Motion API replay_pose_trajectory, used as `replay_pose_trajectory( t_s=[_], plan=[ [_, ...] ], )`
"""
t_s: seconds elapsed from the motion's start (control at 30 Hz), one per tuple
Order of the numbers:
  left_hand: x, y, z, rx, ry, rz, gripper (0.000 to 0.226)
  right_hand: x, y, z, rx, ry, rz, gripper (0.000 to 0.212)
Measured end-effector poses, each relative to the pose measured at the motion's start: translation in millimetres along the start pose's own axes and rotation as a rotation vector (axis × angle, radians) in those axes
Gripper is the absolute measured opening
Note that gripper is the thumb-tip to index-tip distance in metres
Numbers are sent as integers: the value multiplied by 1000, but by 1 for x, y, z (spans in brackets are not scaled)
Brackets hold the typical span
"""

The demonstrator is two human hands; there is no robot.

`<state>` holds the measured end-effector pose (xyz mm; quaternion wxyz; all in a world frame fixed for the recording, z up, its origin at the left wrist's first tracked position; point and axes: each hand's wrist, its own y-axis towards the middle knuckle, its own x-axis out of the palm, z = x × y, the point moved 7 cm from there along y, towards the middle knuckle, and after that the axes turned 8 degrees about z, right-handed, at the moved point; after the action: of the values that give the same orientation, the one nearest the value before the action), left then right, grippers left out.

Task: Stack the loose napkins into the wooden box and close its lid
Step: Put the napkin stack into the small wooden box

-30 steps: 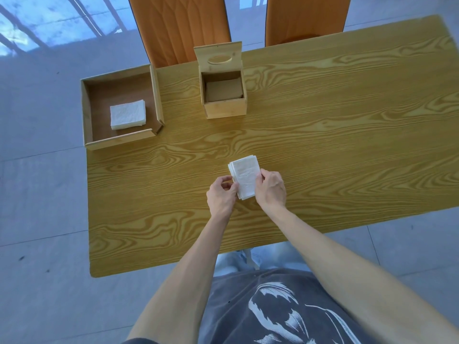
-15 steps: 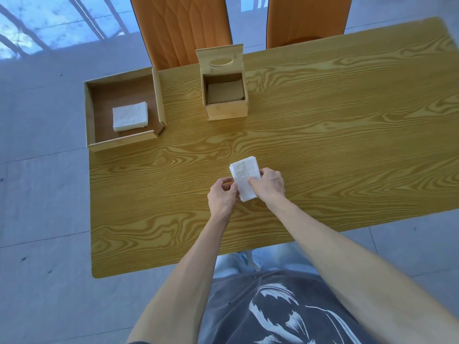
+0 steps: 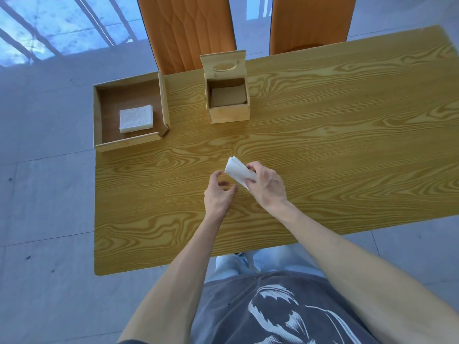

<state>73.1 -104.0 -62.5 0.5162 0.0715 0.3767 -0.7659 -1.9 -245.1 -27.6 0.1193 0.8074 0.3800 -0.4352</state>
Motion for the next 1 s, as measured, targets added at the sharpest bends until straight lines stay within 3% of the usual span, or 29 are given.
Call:
replay_pose_trajectory(
  t_s=[0.13,0.2,0.27,0.37,0.47,0.67,1.0],
  plan=[
    [-17,2,24,267,174,43,89,-12,0,-8,-267,-173,80,22],
    [-16,1,32,363,252,-7,85,-12,1,-6,-314,-208,59,25],
    [-13,-1,36,426,307,-42,63,-11,3,-3,-331,-242,31,28],
    [-10,-3,36,452,346,-34,31,-10,4,5,-310,-269,-6,27],
    [-11,-4,34,412,349,2,20,-15,5,17,-255,-235,-19,22],
    [-24,9,48,346,283,-3,22,-30,25,19,-151,-39,-56,21],
    [-63,44,147,575,329,117,28,-85,96,-42,-313,0,109,21]
  ],
)
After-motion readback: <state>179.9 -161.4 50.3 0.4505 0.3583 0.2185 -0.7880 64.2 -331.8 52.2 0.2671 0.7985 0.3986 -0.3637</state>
